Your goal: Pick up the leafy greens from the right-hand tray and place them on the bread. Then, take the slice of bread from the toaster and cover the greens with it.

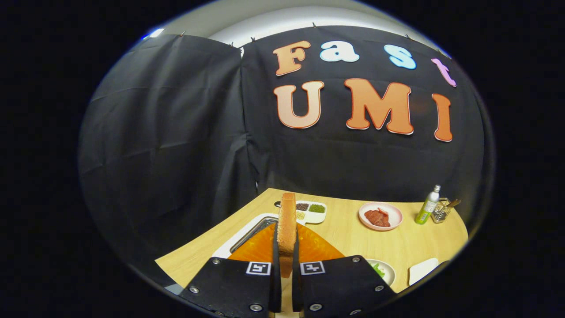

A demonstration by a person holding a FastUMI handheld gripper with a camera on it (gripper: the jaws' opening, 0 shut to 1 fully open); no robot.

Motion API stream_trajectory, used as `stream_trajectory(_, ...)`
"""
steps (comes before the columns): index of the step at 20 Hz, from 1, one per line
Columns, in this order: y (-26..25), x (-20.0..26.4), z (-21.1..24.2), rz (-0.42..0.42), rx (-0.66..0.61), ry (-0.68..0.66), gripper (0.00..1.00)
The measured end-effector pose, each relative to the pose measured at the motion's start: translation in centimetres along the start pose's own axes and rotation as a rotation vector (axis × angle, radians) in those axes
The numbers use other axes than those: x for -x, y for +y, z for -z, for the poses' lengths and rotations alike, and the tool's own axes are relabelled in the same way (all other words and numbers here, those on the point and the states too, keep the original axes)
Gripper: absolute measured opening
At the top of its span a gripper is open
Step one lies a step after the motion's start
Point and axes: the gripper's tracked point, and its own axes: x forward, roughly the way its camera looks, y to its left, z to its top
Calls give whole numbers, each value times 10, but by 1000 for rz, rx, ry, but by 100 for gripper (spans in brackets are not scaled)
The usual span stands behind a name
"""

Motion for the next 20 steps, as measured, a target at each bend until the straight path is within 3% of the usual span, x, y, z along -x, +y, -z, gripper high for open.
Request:
stream_trajectory(10, -68, 12, 61, 58, -72, 96, 10)
stream_trajectory(20, -115, 2, 127, 53, -149, 200, 10)
